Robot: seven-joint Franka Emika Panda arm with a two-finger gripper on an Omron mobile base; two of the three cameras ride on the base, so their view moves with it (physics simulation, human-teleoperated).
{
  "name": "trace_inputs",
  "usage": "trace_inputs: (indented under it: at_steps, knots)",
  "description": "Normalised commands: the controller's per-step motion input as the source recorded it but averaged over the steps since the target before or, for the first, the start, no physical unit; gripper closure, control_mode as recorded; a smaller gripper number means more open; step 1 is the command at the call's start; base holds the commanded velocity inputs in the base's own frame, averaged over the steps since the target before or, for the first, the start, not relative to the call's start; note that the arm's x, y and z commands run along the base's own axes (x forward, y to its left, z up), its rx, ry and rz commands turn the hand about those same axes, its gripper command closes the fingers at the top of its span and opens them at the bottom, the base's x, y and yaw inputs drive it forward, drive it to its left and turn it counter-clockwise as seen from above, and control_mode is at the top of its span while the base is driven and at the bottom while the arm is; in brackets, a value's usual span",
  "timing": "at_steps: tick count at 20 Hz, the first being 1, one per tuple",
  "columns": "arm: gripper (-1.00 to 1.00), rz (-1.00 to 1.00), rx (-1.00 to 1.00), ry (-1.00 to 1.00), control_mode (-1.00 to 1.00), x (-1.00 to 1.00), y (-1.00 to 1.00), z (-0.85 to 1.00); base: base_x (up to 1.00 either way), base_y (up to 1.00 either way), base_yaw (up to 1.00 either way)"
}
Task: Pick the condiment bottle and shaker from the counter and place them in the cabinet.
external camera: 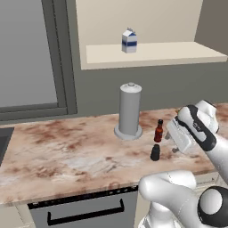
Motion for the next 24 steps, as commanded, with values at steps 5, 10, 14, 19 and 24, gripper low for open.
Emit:
trace_inputs:
  at_steps: [5,10,14,19,24]
  knots:
    - [-1.00,0.05,0.00,0.00,-1.00,0.22,0.08,-0.21,0.00,0.00,0.00]
    - [-1.00,0.04,0.00,0.00,-1.00,0.14,0.12,-0.22,0.00,0.00,0.00]
    - [-1.00,0.04,0.00,0.00,-1.00,0.15,0.13,-0.24,0.00,0.00,0.00]
    - [-1.00,0.03,0.00,0.00,-1.00,0.09,0.07,-0.25,0.00,0.00,0.00]
    - [-1.00,0.02,0.00,0.00,-1.00,0.09,0.00,-0.19,0.00,0.00,0.00]
